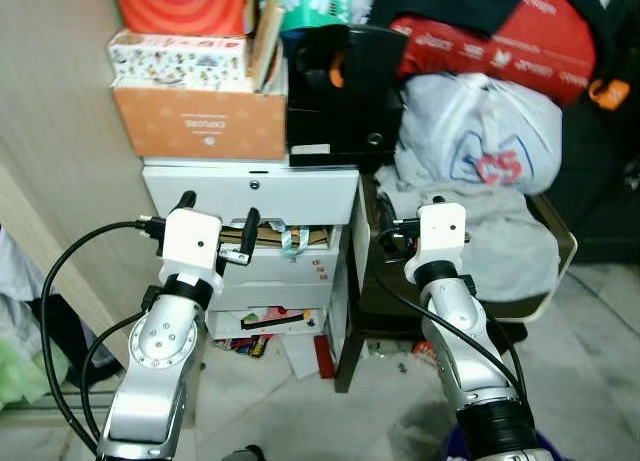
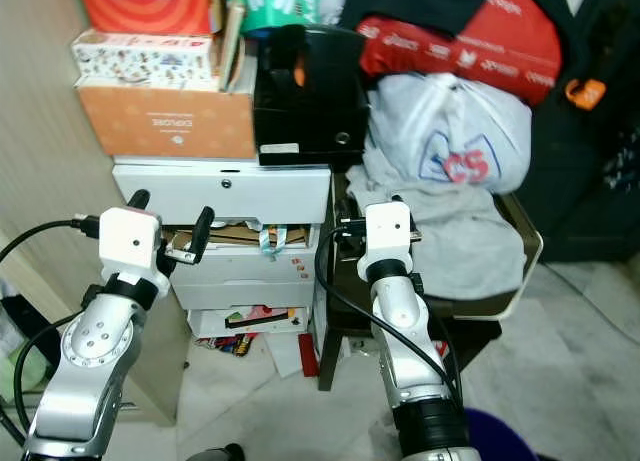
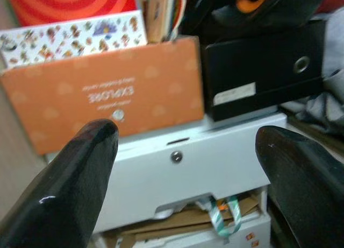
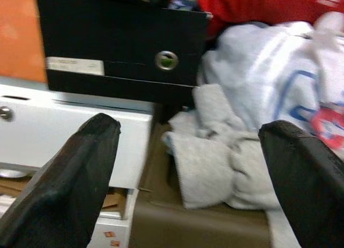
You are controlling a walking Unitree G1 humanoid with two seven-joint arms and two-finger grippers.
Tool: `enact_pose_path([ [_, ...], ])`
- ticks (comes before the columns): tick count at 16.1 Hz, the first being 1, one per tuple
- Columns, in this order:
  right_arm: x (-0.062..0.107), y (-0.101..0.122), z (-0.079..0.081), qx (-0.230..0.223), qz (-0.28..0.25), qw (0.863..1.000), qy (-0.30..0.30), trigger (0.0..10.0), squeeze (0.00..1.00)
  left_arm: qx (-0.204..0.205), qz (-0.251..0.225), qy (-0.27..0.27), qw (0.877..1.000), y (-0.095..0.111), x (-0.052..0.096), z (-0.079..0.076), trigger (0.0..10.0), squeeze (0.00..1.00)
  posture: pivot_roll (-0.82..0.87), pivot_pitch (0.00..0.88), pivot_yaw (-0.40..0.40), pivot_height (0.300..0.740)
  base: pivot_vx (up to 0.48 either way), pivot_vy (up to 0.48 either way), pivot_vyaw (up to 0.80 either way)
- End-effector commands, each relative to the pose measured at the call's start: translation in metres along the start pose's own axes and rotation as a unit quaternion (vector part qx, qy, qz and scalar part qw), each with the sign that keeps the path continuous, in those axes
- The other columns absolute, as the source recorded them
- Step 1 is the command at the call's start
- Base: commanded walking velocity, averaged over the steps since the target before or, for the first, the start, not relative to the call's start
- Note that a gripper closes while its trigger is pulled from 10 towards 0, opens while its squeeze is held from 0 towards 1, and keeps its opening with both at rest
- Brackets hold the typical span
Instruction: Clean up the room
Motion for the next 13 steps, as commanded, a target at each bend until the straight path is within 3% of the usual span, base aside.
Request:
enact_pose_path([
  [1,0.003,0.002,-0.002,0.003,-0.001,1.0,-0.013,10.0,0.0,0.003,0.011,-0.016,1.0,-0.005,-0.001,-0.006,10.0,0.0,-0.03,0.075,0.022,0.74,0.0,0.0,0.0],
  [5,0.007,-0.005,0.005,0.003,0.006,1.0,-0.014,10.0,0.0,0.009,0.014,-0.027,1.0,-0.007,-0.003,-0.011,10.0,0.0,-0.04,0.041,0.046,0.74,0.0,0.0,0.0],
  [9,0.0,0.001,0.011,-0.003,-0.01,1.0,0.0,10.0,0.0,0.027,0.002,-0.039,0.999,-0.004,-0.014,-0.023,10.0,0.0,-0.04,0.0,0.07,0.74,0.0,0.0,0.0],
  [13,0.0,-0.006,0.009,-0.01,-0.004,1.0,0.0,10.0,0.0,0.031,0.002,-0.033,0.999,-0.007,-0.016,-0.02,10.0,0.0,-0.03,0.0,0.053,0.74,0.0,0.0,0.0],
])
Point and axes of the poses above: a point about 5 cm out from each wrist's last joint towards the gripper, its own x axis pointing back from the gripper into the wrist, its own y axis along the axis of the wrist's last joint, z = x × y, the point moved 6 cm from there along -x, pointing out of the wrist towards the gripper, and after that the axes turned 2 degrees about x, right-handed, at the moved point
